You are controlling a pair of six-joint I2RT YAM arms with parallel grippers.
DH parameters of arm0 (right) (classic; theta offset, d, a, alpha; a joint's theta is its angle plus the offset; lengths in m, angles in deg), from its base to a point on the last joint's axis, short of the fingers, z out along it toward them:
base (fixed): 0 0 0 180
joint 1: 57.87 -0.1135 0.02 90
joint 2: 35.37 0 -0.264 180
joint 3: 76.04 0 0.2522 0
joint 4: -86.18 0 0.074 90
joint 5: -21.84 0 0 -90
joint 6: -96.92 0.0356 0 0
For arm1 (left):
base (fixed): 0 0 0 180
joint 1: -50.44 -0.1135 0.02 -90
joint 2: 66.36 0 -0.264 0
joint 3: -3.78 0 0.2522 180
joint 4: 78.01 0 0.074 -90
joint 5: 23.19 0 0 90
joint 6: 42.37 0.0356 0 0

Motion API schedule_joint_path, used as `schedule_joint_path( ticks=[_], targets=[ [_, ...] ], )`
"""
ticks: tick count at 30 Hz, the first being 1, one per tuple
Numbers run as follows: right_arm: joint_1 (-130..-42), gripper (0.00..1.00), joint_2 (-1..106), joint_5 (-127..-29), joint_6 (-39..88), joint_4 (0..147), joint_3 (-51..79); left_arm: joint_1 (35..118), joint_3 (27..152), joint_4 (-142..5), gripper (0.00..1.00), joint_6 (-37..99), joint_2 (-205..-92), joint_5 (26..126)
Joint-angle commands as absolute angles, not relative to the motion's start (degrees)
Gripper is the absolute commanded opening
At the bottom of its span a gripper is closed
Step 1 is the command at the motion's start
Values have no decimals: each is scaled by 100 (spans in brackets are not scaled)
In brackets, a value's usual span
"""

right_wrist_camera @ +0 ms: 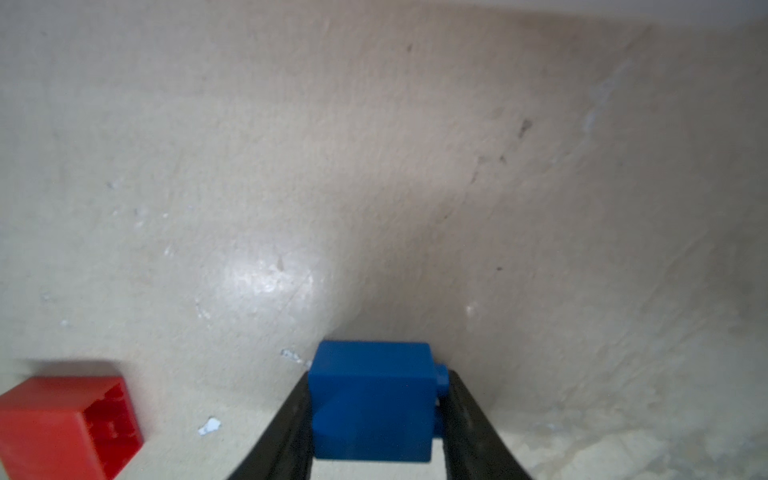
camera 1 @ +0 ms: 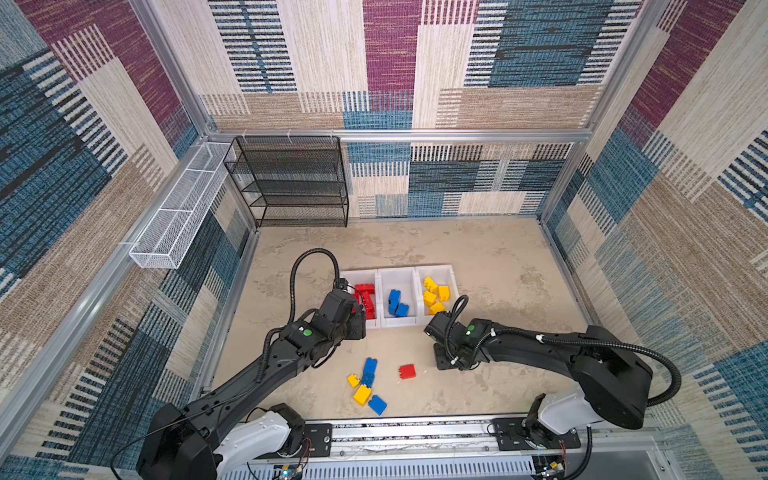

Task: Sort the legos into containers by color
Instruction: 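Carry the blue brick into the middle bin and release it, then withdraw the right gripper and reach toward the blue brick beside the yellow bricks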

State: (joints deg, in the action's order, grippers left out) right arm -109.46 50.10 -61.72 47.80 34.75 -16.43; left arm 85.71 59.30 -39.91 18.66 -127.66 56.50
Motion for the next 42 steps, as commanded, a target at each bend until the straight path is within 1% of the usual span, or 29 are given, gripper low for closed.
schedule_joint_path(
  ticks=[1, 6, 13, 16, 21, 25, 27, 32, 42],
  targets=[
    [-10955, 42, 4972, -6141, 4527, 3664, -1253, 8529, 5865, -3861, 67, 1696, -12652, 5507],
    [-10926, 42, 5368, -5951, 3886, 3725, -80, 8458, 5707, -3764, 67, 1587, -12363, 5473],
    [-10483, 42, 6692, -5970, 2898, 3805, 1728, 8428, 5511, -3527, 67, 1441, -11936, 5490],
    [-10278, 42, 7099, -6071, 2743, 3805, 2132, 8417, 5425, -3414, 67, 1380, -11738, 5485],
    [-10165, 47, 7308, -6196, 2695, 3847, 2210, 8419, 5268, -3341, 67, 1266, -11450, 5451],
    [-10144, 68, 7256, -6169, 2736, 3825, 2156, 8419, 5182, -3378, 67, 1197, -11398, 5476],
    [-10146, 71, 7214, -6139, 2736, 3814, 2157, 8419, 5181, -3406, 67, 1199, -11424, 5485],
    [-10146, 73, 7086, -6113, 2718, 3788, 2149, 8417, 5220, -3410, 68, 1212, -11512, 5479],
    [-10146, 73, 6758, -6201, 2722, 3781, 1971, 8411, 5230, -3402, 68, 1180, -11523, 5405]
  ],
)
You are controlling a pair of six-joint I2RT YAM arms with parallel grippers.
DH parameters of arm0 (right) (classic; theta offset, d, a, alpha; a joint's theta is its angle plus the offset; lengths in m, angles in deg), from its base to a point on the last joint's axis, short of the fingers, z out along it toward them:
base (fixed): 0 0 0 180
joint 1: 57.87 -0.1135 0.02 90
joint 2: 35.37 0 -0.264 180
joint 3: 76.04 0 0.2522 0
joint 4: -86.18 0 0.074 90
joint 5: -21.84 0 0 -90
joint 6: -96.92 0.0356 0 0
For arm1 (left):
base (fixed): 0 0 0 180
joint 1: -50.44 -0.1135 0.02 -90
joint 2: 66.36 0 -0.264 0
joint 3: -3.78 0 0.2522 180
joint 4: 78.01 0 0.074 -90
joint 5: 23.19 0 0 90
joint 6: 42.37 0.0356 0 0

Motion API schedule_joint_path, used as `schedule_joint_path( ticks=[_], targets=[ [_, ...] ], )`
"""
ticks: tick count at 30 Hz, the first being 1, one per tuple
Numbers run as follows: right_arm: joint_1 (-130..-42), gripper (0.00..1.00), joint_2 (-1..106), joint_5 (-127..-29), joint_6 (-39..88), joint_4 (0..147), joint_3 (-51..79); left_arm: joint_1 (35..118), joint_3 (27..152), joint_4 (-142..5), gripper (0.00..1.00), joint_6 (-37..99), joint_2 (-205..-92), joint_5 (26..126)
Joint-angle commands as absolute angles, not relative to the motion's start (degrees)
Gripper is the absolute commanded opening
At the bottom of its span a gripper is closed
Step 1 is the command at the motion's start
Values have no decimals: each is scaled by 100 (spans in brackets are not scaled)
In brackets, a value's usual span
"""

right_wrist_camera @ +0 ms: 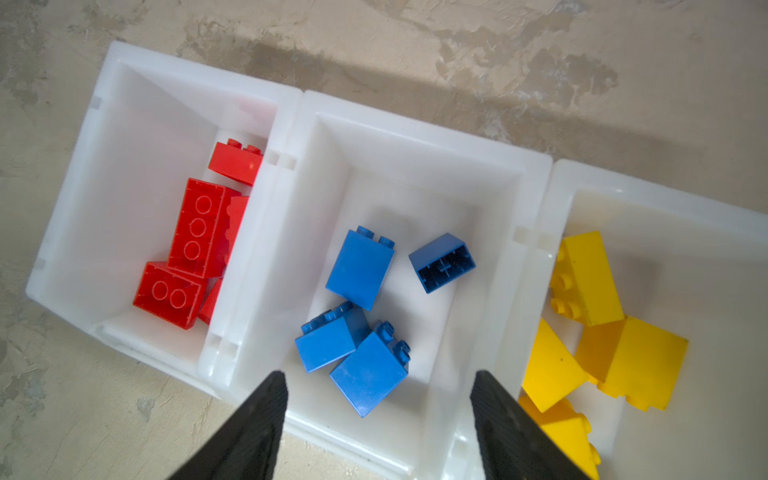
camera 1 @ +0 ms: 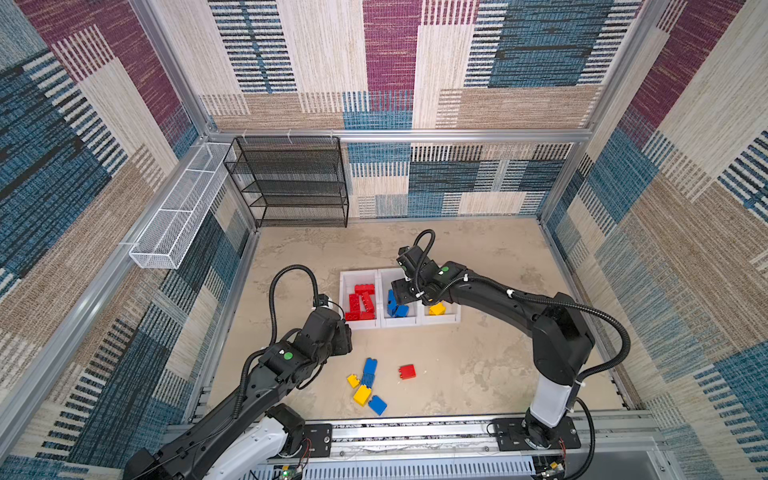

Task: Sort the legos into containers by color
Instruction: 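Withdraw the right gripper and reach toward the blue brick beside the yellow bricks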

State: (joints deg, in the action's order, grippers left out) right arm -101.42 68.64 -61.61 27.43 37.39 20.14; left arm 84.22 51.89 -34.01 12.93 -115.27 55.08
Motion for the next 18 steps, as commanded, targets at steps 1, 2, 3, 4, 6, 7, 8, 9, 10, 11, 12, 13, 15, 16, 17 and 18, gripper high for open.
schedule_joint_path(
  ticks=[1, 2, 3, 4, 6, 7, 8, 9, 10, 11, 12, 13, 15, 16, 17, 18],
  targets=[
    [-10146, 73, 6726, -6215, 2730, 3777, 1943, 8408, 5231, -3402, 68, 1166, -11523, 5398],
    [-10146, 73, 6697, -6226, 2726, 3771, 1910, 8407, 5224, -3402, 68, 1155, -11523, 5383],
    [-10143, 73, 6662, -6251, 2739, 3770, 1867, 8402, 5219, -3410, 68, 1151, -11523, 5374],
    [-10146, 73, 6638, -6257, 2740, 3770, 1838, 8397, 5219, -3410, 68, 1152, -11519, 5378],
    [-10155, 73, 6557, -6279, 2763, 3770, 1735, 8370, 5216, -3410, 68, 1134, -11524, 5378],
    [-10159, 73, 6523, -6288, 2779, 3770, 1692, 8371, 5209, -3402, 68, 1130, -11515, 5373],
    [-10180, 73, 6481, -6289, 2788, 3777, 1639, 8364, 5212, -3398, 68, 1125, -11515, 5382],
    [-10205, 73, 6442, -6297, 2801, 3778, 1583, 8358, 5207, -3394, 68, 1117, -11508, 5383],
    [-10231, 73, 6410, -6297, 2793, 3771, 1533, 8358, 5205, -3384, 68, 1116, -11498, 5388],
    [-10258, 72, 6372, -6292, 2804, 3764, 1479, 8344, 5206, -3384, 68, 1109, -11488, 5380],
    [-10293, 73, 6340, -6289, 2809, 3753, 1427, 8336, 5199, -3377, 68, 1111, -11487, 5383],
    [-10319, 73, 6319, -6289, 2818, 3743, 1384, 8338, 5205, -3377, 68, 1100, -11484, 5386],
    [-10419, 73, 6259, -6289, 2875, 3735, 1302, 8326, 5199, -3376, 68, 1099, -11462, 5373],
    [-10457, 73, 6231, -6299, 2895, 3735, 1267, 8322, 5198, -3371, 68, 1098, -11461, 5373],
    [-10520, 73, 6202, -6297, 2930, 3728, 1239, 8314, 5198, -3367, 68, 1089, -11456, 5372],
    [-10591, 73, 6193, -6289, 2979, 3726, 1211, 8314, 5199, -3357, 68, 1089, -11454, 5363]
  ],
)
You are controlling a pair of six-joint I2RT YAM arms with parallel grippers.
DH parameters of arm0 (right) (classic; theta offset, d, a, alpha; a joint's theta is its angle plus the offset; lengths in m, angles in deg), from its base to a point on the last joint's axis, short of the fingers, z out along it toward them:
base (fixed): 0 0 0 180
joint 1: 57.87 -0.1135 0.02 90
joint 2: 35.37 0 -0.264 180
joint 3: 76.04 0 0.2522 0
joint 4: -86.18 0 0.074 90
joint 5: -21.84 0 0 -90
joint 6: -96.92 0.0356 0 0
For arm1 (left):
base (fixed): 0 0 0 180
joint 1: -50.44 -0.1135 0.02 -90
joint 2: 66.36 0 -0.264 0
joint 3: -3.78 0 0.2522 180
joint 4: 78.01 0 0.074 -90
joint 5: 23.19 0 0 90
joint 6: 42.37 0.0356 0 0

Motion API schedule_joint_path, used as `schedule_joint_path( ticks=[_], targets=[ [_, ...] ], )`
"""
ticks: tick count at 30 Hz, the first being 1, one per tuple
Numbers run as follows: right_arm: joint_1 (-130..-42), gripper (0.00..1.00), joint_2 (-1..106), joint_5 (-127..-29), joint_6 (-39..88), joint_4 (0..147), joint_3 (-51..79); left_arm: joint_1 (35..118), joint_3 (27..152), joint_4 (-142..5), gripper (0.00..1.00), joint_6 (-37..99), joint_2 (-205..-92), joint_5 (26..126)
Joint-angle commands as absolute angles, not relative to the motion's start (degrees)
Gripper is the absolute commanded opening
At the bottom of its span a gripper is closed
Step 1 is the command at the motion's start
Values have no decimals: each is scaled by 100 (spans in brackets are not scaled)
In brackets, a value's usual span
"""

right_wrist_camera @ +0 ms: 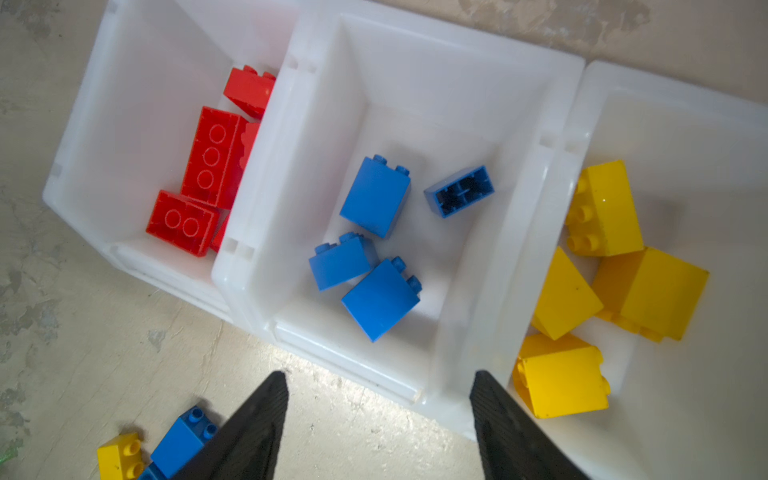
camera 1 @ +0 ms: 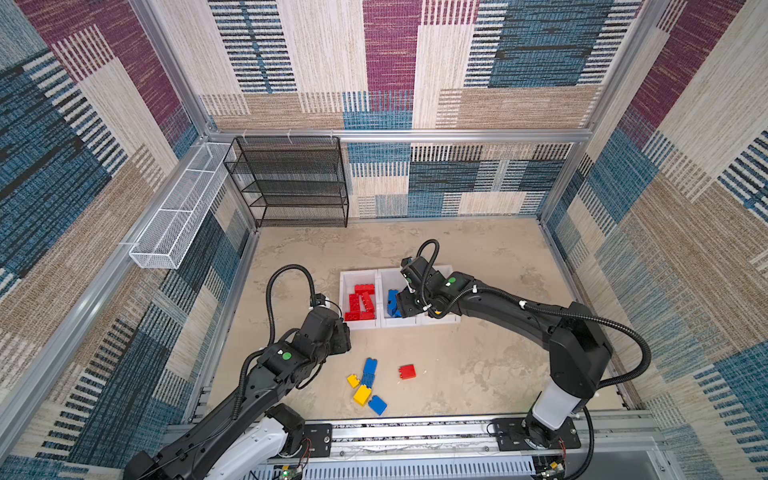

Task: Sort the legos into containers by color
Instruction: 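Withdraw the right gripper and reach toward the blue brick beside the yellow bricks, then grasp the blue brick with the right gripper and lift it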

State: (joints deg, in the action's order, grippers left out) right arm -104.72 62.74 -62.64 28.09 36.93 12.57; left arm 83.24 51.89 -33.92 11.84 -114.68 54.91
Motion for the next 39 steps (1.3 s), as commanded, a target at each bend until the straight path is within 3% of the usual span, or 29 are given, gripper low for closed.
schedule_joint_path(
  ticks=[1, 11, 22, 29, 39],
  targets=[
    [-10658, 73, 6182, -6293, 3023, 3715, 1192, 8304, 5195, -3346, 68, 1095, -11445, 5369],
    [-11699, 73, 6442, -6419, 3511, 3727, 1032, 8260, 5084, -3175, 68, 989, -11187, 5246],
    [-12522, 73, 7606, -6403, 3733, 3480, 1819, 8223, 4955, -3011, 68, 883, -10859, 5152],
    [-12603, 74, 8110, -6148, 3824, 3163, 2192, 8191, 4945, -2883, 68, 915, -10764, 5142],
    [-12592, 75, 7944, -5692, 3962, 2857, 1862, 8159, 4865, -2910, 68, 866, -10662, 5142]
  ],
)
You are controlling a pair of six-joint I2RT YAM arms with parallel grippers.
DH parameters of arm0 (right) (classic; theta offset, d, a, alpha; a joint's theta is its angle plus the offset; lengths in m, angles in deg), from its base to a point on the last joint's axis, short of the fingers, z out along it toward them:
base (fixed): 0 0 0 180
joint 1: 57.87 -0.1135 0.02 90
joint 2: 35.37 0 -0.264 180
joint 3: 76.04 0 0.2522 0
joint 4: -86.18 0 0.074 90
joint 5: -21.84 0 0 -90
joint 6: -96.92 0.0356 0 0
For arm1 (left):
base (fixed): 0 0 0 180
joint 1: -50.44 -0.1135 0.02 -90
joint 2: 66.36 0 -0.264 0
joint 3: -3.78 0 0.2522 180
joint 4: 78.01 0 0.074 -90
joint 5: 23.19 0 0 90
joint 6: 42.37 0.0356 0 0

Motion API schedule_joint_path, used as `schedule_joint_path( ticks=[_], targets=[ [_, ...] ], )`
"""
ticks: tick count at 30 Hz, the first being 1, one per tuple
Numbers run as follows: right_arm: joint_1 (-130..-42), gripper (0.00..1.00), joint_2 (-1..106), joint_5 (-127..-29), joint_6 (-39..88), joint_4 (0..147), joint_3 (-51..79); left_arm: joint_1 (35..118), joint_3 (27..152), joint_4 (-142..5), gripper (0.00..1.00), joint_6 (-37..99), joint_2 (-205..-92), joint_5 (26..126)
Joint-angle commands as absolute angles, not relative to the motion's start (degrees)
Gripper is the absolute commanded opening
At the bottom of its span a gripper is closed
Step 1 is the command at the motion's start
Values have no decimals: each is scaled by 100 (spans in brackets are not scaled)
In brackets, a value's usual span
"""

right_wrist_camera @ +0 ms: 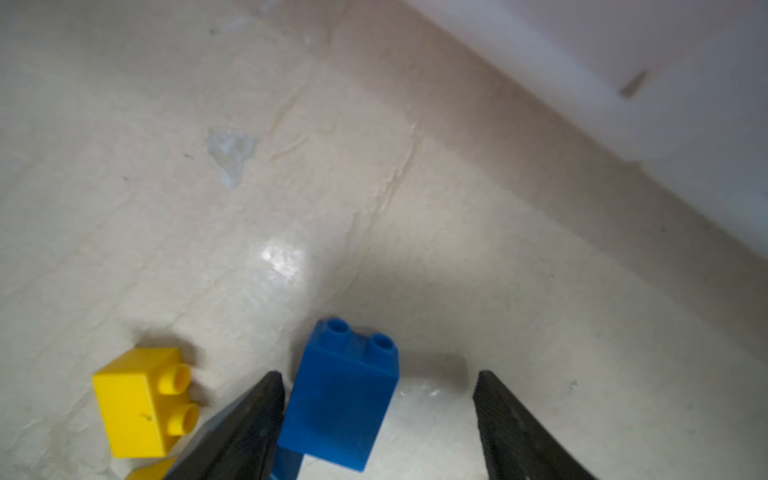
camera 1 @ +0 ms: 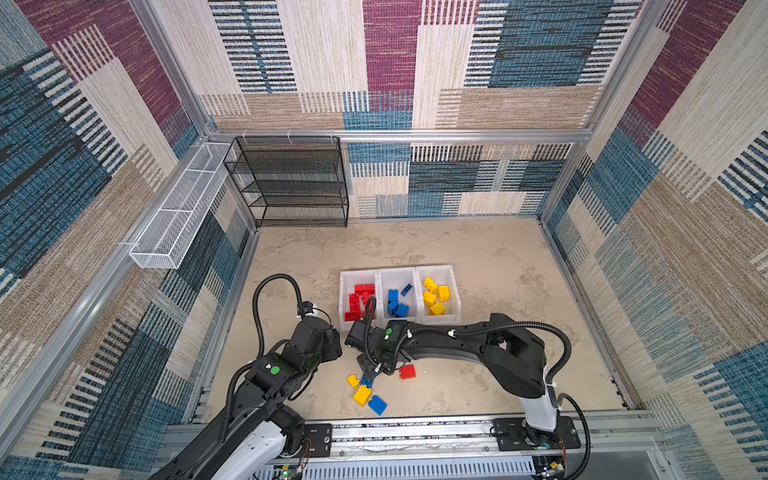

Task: Sort the legos into containers by color
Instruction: 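Grasp the blue brick with the right gripper and lift it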

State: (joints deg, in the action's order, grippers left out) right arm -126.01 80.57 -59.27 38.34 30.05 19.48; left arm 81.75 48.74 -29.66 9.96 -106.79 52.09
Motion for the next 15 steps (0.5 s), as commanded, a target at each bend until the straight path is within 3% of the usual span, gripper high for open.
schedule_joint_path(
  ticks=[1, 7, 15],
  targets=[
    [-12583, 75, 7893, -5682, 3981, 2862, 1791, 8156, 4864, -2915, 68, 869, -10665, 5138],
    [-12521, 69, 7695, -5866, 3976, 3202, 1562, 8147, 4822, -2987, 68, 848, -10679, 5188],
    [-12516, 47, 7884, -6147, 3774, 3637, 1649, 8126, 4835, -2945, 68, 859, -10650, 5182]
  ],
)
